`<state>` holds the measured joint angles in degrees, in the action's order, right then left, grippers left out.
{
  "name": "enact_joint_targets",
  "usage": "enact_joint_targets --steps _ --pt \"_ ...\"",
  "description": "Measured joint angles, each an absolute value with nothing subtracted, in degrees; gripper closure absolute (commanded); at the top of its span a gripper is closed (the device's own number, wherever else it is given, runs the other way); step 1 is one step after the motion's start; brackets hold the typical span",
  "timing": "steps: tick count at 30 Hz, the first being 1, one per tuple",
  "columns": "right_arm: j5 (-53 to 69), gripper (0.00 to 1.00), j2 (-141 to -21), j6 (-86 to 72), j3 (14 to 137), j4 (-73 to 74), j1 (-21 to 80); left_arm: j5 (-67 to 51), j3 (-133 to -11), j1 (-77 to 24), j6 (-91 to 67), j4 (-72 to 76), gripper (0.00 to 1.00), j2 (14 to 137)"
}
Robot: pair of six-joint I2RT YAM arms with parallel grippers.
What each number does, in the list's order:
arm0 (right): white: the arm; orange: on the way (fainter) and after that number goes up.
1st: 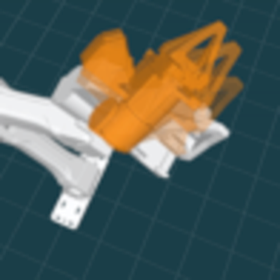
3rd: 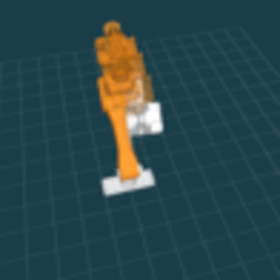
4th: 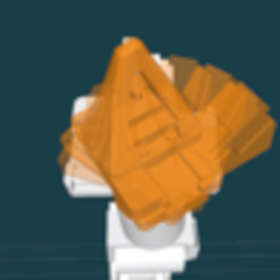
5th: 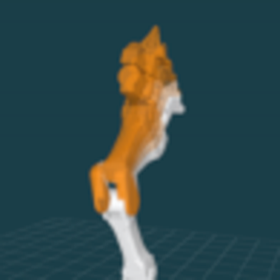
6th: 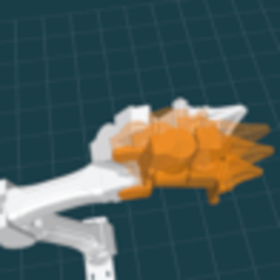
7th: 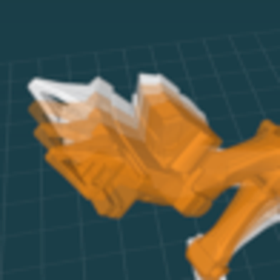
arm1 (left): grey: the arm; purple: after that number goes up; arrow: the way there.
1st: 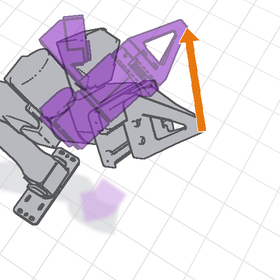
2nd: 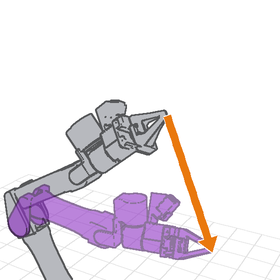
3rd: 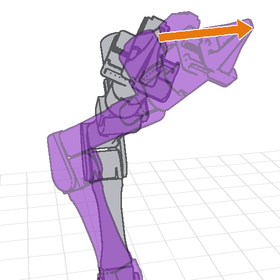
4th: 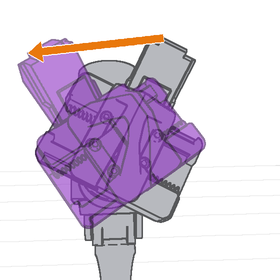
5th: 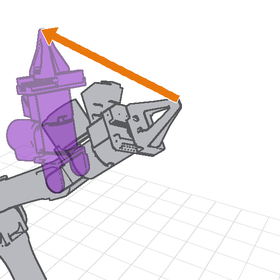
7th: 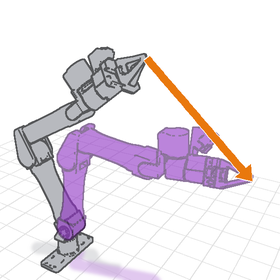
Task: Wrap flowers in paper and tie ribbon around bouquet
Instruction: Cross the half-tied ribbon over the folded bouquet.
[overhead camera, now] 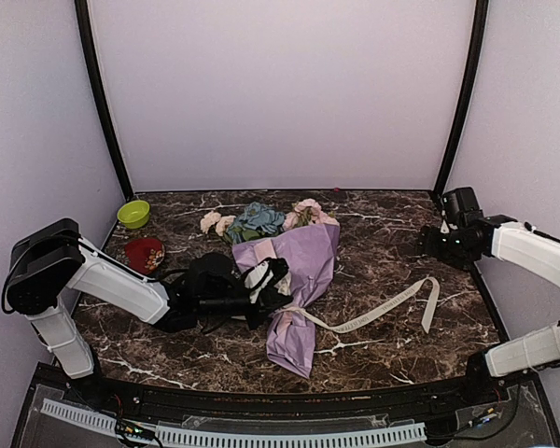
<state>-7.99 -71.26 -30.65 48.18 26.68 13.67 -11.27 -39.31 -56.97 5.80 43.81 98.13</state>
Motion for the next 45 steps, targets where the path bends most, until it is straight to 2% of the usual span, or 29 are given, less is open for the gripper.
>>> enact_joint_targets --steps 5,9,11,15,19,27,40,45 --pt "-9.0 0.22 -70.5 -29.6 39.7 30.9 4.2 -10.9 -39.3 -57.4 6.5 43.4 1.0 98.1" --pt "-8.4 0.3 -75.2 -28.7 38.5 31.5 3.3 -10.7 -39.3 -57.7 7.0 43.0 1.0 98.1" --pt "-8.2 0.42 -77.4 -28.5 38.4 31.2 3.2 -10.4 -39.3 -57.8 7.2 43.0 1.0 98.1" --pt "-7.2 0.76 -79.6 -28.0 37.7 29.4 3.2 -10.0 -39.3 -57.8 7.4 42.7 1.0 98.1" --pt "-6.6 1.0 -80.2 -27.9 37.5 27.8 3.1 -9.8 -39.3 -57.8 7.7 42.0 1.0 98.1" --pt "-5.2 1.0 -80.2 -26.3 38.4 26.9 0.9 -9.2 -39.3 -58.3 8.8 40.9 1.0 97.9" --pt "-4.3 1.0 -80.5 -24.3 48.0 27.7 0.8 -8.3 -39.3 -58.8 9.7 40.3 1.0 97.5" --pt "-4.4 1.0 -80.1 -25.3 53.0 30.4 4.1 -7.8 -39.3 -59.4 10.6 40.0 1.0 97.5"
